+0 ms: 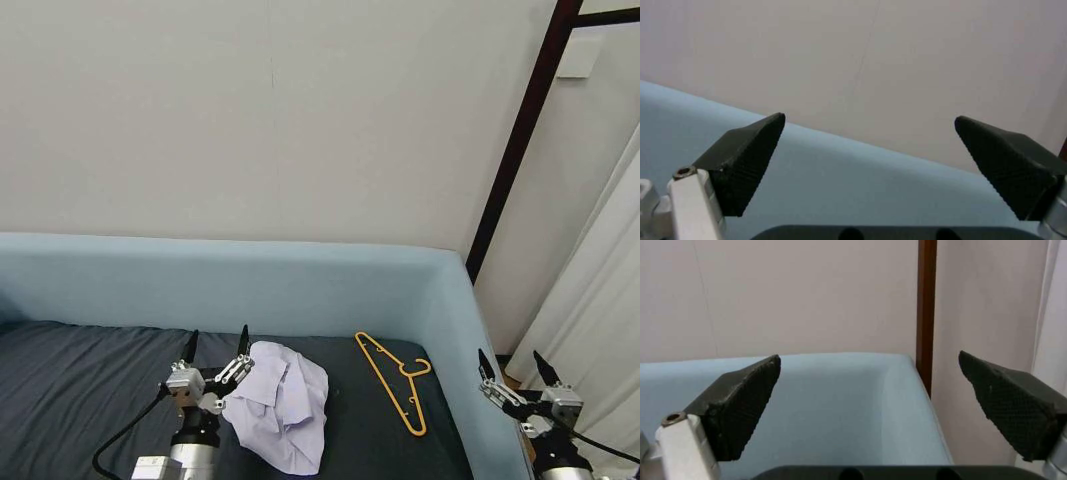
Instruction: Pick up the clothes from the sofa and hang them on the clothes hanger.
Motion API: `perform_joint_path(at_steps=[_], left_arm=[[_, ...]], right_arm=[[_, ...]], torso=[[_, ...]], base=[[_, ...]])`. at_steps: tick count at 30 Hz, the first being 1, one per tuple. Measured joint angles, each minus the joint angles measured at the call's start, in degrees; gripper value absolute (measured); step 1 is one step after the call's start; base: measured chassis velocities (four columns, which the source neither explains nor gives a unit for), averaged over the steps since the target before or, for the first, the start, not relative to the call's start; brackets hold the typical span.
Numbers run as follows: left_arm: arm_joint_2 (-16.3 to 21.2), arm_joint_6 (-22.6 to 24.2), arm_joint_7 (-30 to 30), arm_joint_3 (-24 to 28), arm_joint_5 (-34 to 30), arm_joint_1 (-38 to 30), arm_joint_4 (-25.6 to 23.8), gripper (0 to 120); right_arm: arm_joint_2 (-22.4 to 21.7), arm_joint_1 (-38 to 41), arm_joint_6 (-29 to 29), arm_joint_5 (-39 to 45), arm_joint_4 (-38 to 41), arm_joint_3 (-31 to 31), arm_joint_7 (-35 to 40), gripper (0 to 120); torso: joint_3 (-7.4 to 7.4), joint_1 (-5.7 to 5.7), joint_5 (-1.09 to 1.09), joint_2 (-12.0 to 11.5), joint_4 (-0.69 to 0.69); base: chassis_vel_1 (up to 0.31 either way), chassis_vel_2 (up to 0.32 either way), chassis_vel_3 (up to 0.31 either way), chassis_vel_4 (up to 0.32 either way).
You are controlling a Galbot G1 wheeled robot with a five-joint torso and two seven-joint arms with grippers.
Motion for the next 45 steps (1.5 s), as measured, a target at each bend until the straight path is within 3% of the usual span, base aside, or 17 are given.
perform_joint_path(at_steps=[14,31,35,38,43,45], left_arm=[[-1.2,0.5,0.9,0.0,3.2,0.7,-0.3,100],[0.3,0.6,1.1,-1.1,5.1,2.7,-1.5,100],[1.1,-0.4,1.1,-2.3,5.4,3.6,-1.7,100],[2.2,-2.7,1.1,-4.9,5.7,4.8,-1.8,100],[3.7,-4.0,1.1,-6.7,5.7,5.3,-2.1,100],[5.0,-5.1,1.2,-7.4,6.3,5.4,-2.1,100]], right_arm=[[-0.8,2.9,1.2,0.7,-2.3,-1.8,-0.7,100],[-1.0,3.3,1.5,1.2,-2.0,-2.6,-2.3,100],[-2.5,5.0,0.2,4.7,-2.3,-4.1,-2.2,100],[-5.8,8.8,-1.8,11.7,-4.1,-8.3,-2.1,100],[-7.7,13.1,-5.5,20.5,-5.5,-13.4,1.4,100],[-8.0,18.1,-12.3,33.7,-5.8,-18.2,9.7,100]], torso=[[0.0,0.0,0.0,0.0,0.0],[0.0,0.0,0.0,0.0,-0.01],[0.0,0.0,-0.01,0.0,-0.02],[0.0,0.0,-0.01,0.0,0.03],[0.0,0.0,0.0,0.0,0.0],[0.01,0.0,-0.01,0.0,0.01]], base=[[0.0,0.0,0.0,0.0],[0.0,0.0,0.0,0.0],[0.0,0.0,0.0,0.0],[0.0,0.0,0.0,0.0],[0.0,0.0,0.0,0.0],[0.0,0.0,0.0,0.0]])
